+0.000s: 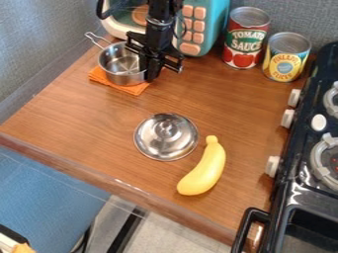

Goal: Put the pot on the orange cloth

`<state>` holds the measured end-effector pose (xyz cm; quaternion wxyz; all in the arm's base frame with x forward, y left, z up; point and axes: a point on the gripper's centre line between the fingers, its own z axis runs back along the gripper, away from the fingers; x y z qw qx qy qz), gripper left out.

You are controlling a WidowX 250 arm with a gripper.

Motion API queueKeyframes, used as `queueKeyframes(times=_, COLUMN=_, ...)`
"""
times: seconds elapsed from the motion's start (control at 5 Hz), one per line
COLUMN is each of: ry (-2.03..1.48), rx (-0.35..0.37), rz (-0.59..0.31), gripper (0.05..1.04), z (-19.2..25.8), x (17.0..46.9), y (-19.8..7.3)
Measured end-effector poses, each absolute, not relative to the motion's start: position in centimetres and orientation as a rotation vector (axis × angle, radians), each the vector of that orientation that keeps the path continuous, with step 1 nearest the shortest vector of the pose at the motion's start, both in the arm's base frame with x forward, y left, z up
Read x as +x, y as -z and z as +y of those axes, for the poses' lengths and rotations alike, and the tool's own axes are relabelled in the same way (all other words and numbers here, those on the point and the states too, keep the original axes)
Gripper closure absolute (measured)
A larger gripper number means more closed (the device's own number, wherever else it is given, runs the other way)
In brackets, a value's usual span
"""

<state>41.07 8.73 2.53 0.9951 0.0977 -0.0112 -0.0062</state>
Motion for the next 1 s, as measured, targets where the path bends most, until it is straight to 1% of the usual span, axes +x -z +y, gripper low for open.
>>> queueKeyframes(times=0.2, ry=-0.010, rx=0.158, rz=-0.020, gripper=0.797, z=8.3, x=40.9, y=-2.3)
queueKeyframes(times=0.4, ry=-0.046, rx=0.128, rz=-0.033, gripper=0.510, z=7.9, x=40.2, y=-3.6)
queueKeyframes(times=0.6, ry=-0.094, rx=0.119, rz=-0.067, gripper=0.207, z=7.9, x=39.8, y=-5.6)
queueKeyframes(times=0.8, ry=-0.186, rx=0.144, rz=-0.099, gripper=0.075, z=8.4, x=39.0, y=-8.0)
queueKeyframes(times=1.0, ry=-0.234, rx=0.155, rz=-0.057, gripper=0.079, z=8.5, x=38.1, y=-8.4)
